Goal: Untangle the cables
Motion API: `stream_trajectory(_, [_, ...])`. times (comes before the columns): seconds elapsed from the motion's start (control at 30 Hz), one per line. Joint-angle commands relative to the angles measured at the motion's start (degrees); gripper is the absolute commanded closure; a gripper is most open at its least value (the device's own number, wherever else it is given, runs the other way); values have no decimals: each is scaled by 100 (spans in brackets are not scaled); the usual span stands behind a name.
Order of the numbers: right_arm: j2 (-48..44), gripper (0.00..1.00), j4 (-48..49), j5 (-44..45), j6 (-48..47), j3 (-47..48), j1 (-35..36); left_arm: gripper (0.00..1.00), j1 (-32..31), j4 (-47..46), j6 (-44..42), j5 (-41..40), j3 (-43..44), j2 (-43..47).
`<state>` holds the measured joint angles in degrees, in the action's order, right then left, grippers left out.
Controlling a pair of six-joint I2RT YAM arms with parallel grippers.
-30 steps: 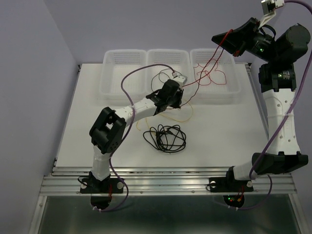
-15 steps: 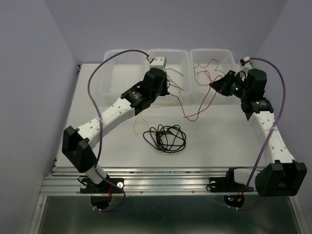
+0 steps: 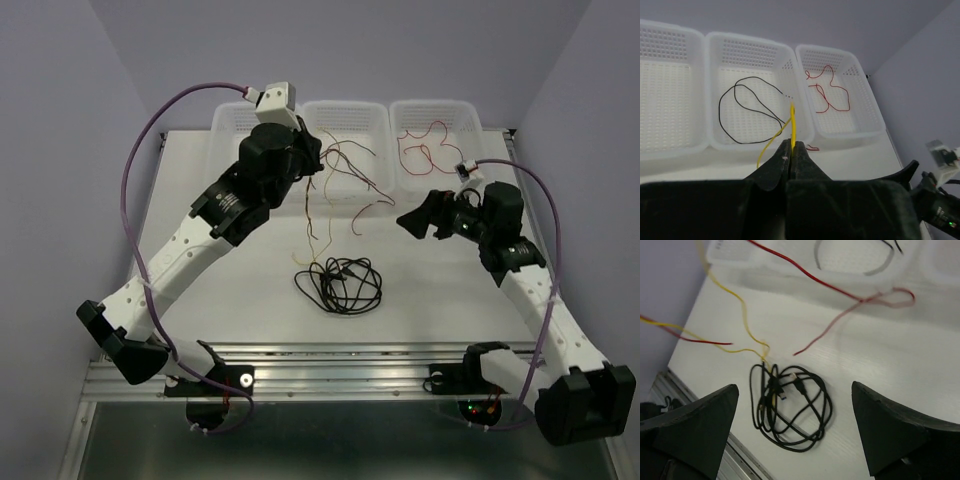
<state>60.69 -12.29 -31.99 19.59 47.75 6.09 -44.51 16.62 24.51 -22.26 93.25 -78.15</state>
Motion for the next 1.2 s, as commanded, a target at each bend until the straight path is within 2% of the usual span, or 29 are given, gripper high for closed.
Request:
stream_trajectory(0.0, [-838,0,1614,-975,-500,-116,322,100,4,-185,-78,502,-96,28])
stream_trajectory(0.2, [-489,0,2064,-1161,-1465,278,1227,100,13,-502,-87,1811,-325,107])
stream_trajectory(0.27, [-339,0,2030,-1117,-2122,428,1647,100,-5,-520,-52,1900,-378,98])
stream_trajectory(0.37, [30,0,1766,-1152,-2739,849,1896,100,-14,-546,-34,2111,-422,54])
stream_trajectory(0.57, [646,0,1546,-1143,-3145,1614,1896,100,-66,-546,-17,2446,-545,107])
stream_trajectory(0.9, [699,0,1064,-2513,-4015,2116,1949,100,-75,-511,27,2516,-607,54])
stream_trajectory(1.17, [1129,0,237,-2751,-4543,2520,2002,100,-75,-572,27,2797,-641,98])
